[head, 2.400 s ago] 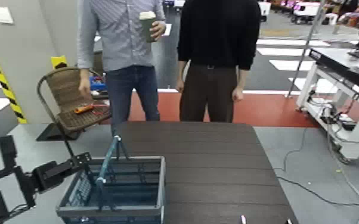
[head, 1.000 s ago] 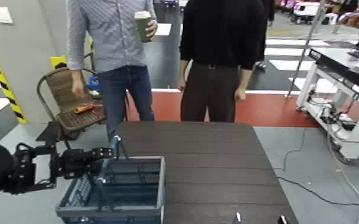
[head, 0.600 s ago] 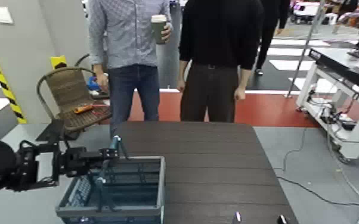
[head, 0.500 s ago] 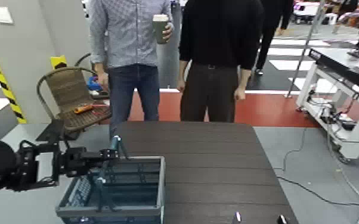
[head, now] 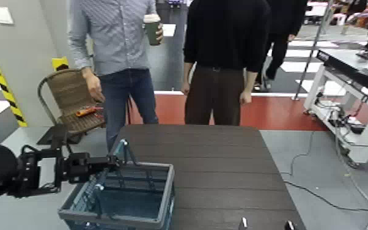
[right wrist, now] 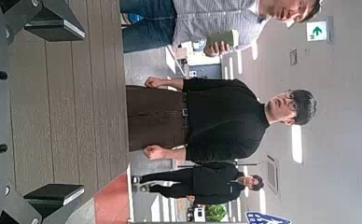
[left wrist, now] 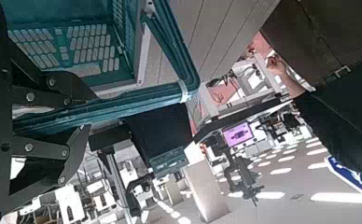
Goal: Grasp the handle of the crate.
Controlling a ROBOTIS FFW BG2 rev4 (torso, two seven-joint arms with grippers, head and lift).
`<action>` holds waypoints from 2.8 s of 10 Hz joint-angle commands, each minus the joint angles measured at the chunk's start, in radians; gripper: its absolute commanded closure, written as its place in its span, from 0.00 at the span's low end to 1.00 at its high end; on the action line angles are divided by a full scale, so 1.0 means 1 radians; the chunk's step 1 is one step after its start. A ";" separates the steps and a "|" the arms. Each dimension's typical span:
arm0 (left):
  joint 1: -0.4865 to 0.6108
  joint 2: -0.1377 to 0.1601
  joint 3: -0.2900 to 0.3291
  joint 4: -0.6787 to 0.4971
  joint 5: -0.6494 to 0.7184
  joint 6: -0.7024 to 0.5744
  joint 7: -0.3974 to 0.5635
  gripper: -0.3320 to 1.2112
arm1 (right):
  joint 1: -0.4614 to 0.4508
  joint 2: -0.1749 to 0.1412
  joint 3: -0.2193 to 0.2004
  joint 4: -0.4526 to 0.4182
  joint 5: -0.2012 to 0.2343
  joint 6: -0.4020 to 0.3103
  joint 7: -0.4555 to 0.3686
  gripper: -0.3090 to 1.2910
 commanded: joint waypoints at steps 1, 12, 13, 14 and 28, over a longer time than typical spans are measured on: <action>0.034 -0.011 0.034 -0.053 0.000 0.006 0.006 0.98 | 0.003 0.003 -0.005 -0.001 0.000 -0.004 0.000 0.29; 0.479 -0.197 0.390 -0.673 0.160 0.109 0.425 0.98 | 0.016 0.017 -0.020 -0.029 0.075 -0.035 -0.054 0.29; 0.502 -0.215 0.381 -0.696 0.186 0.114 0.445 0.98 | 0.016 0.015 -0.020 -0.035 0.075 -0.026 -0.054 0.29; 0.515 -0.229 0.370 -0.713 0.201 0.118 0.449 0.98 | 0.016 0.014 -0.019 -0.040 0.075 -0.015 -0.054 0.29; 0.532 -0.310 0.309 -0.742 0.235 0.105 0.509 0.98 | 0.014 0.008 -0.007 -0.064 0.066 0.063 -0.057 0.29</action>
